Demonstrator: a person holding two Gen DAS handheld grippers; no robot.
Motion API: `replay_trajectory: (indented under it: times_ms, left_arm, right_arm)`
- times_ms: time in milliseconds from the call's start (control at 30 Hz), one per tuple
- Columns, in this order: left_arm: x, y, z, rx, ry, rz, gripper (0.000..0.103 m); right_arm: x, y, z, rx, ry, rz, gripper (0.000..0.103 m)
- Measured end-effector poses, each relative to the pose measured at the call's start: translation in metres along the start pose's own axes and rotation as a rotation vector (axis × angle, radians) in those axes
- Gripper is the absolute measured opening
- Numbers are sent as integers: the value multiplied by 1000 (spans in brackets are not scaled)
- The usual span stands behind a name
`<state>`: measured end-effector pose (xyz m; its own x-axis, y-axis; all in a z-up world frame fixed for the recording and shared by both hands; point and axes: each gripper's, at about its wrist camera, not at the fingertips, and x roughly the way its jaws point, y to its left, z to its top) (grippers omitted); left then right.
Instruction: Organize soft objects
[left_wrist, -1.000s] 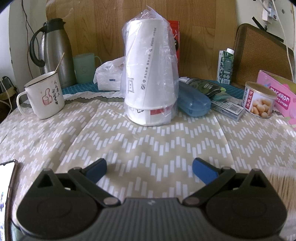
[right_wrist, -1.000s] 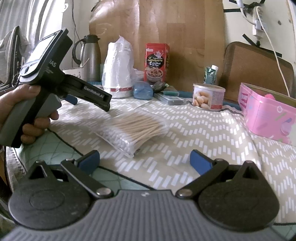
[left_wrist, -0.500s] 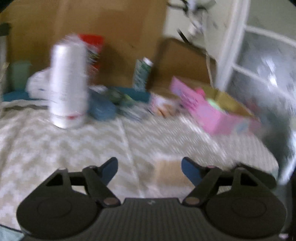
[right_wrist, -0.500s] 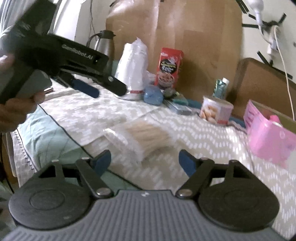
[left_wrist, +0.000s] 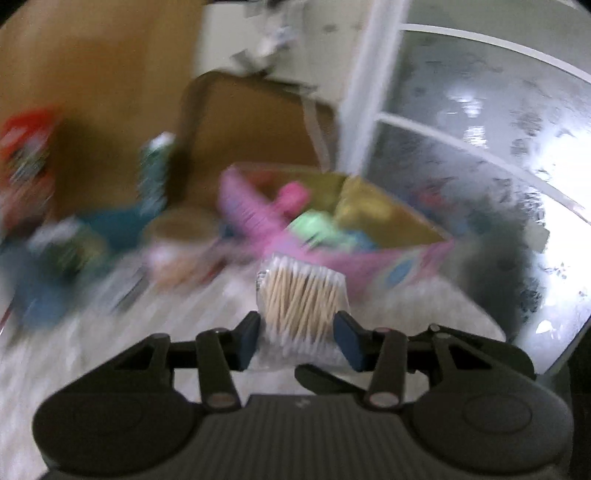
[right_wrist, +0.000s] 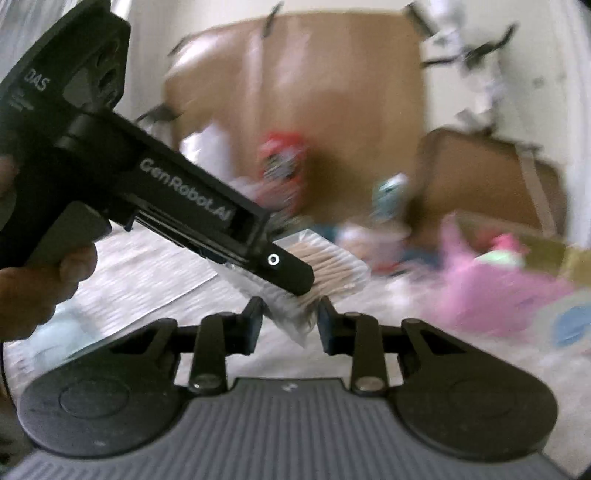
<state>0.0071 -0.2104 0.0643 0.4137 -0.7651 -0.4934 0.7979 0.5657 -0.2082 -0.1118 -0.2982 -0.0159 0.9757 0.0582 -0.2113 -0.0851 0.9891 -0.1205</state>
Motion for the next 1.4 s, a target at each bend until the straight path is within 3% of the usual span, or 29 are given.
replay_trajectory:
  times_ms: [133, 300, 433, 500, 567, 600, 733, 833, 933, 1000, 1067, 1200, 1233, 1300, 1400]
  left_arm:
    - [57, -45, 40, 54, -3, -62, 46]
    - [141, -91, 72, 64, 25, -97, 47]
    - [194, -109, 79, 41, 47, -56, 63]
    - [211, -112, 79, 19, 82, -36, 64]
    - [206, -106, 74, 1, 81, -33, 64]
    - [198, -103, 73, 3, 57, -37, 64]
    - [139, -74, 67, 11, -75, -32, 72]
    - [87, -32, 50, -16, -116, 2, 79]
    - [44, 15, 16, -4, -108, 141, 79]
    - [22, 47, -9, -8, -95, 281, 79]
    - [1, 79, -33, -57, -70, 403, 77]
    - [-28, 131, -66, -189, -66, 575, 73]
    - [-33, 140, -71, -228, -71, 593, 72]
    - [-47, 152, -72, -323, -128, 548, 71]
    - [-52, 158, -75, -361, -170, 536, 71]
  right_arm:
    - [-1, -54, 11, 10, -44, -173, 35]
    - [8, -126, 13, 58, -11, -333, 35]
    - [32, -174, 6, 71, 56, -435, 35]
    - [43, -187, 3, 60, 74, -496, 39]
    - [50, -193, 4, 59, 87, -550, 58]
    - [49, -195, 5, 67, 82, -555, 59]
    - [31, -184, 4, 107, 25, -513, 59]
    - [20, -166, 4, 125, -29, -458, 58]
    - [21, -143, 15, 118, -68, -375, 58]
    - [26, -120, 24, 117, -66, -271, 56]
    - [38, -97, 33, 108, -42, -153, 44]
    - [86, -54, 53, 94, 46, 62, 34]
    - [103, -44, 60, 84, 63, 100, 34]
    - [134, -25, 68, 73, 104, 147, 35]
    - [180, -5, 79, 45, 156, 180, 35]
